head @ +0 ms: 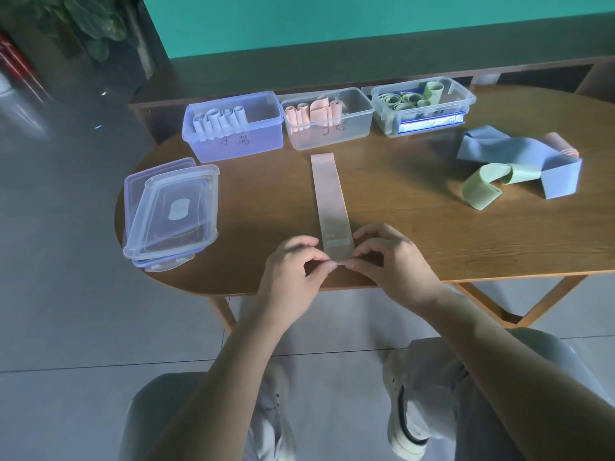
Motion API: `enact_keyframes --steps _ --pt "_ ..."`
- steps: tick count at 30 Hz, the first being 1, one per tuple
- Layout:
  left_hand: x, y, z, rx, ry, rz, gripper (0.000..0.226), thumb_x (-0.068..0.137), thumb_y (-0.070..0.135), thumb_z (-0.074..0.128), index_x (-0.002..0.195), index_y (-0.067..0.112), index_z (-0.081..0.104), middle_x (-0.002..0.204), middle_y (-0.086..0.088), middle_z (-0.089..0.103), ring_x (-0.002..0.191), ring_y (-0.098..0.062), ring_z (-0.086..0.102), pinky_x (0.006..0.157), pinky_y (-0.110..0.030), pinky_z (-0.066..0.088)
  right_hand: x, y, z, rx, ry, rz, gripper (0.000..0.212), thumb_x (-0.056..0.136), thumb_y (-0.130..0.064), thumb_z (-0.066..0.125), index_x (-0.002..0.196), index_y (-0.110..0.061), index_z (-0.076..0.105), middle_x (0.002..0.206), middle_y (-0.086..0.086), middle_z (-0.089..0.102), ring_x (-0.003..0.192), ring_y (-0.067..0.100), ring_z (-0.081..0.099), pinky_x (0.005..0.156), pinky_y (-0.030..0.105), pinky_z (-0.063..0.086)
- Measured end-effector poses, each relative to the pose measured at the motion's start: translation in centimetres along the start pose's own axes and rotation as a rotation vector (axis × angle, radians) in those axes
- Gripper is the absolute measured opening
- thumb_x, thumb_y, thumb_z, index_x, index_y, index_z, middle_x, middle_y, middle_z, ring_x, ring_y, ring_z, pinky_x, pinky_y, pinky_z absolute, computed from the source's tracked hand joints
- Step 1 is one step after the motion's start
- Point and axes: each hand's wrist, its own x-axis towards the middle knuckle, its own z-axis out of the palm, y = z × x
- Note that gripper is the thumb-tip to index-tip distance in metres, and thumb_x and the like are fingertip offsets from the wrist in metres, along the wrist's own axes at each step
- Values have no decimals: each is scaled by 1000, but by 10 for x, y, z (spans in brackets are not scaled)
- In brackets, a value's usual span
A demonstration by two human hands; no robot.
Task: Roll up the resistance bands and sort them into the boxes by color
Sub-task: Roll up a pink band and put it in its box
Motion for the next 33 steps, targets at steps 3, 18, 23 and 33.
enact_keyframes --steps 3,18,23,33 --pt "1 1 0 1 4 -22 8 83 24 81 85 17 81 118 0 69 105 -2 57 86 -7 40 1 1 0 -25 -18 6 10 83 -25 82 84 -15 77 116 -5 61 105 14 59 94 42 51" --pt "13 10 -5 -29 -46 -202 14 79 24 85 82 22 72 118 10 51 105 -2 52 84 -16 46 21 -12 -13 -36 -164 268 14 81 -36 83 77 -29 71 139 -6 48 125 13 41 102 35 45" --pt "10 7 1 21 -71 45 15 87 3 73 84 18 75 93 3 61 90 -15 54 74 -11 37 15 -1 -7 -26 -211 -7 5 90 -44 64 88 -42 68 129 -12 48 116 21 52 102 48 38" --pt "10 7 -2 33 -139 35 4 87 23 77 89 20 76 89 7 60 87 -7 53 76 -16 41 13 5 -7 -77 -221 -32 23 83 -61 66 90 -40 74 122 -13 49 113 19 53 99 42 40"
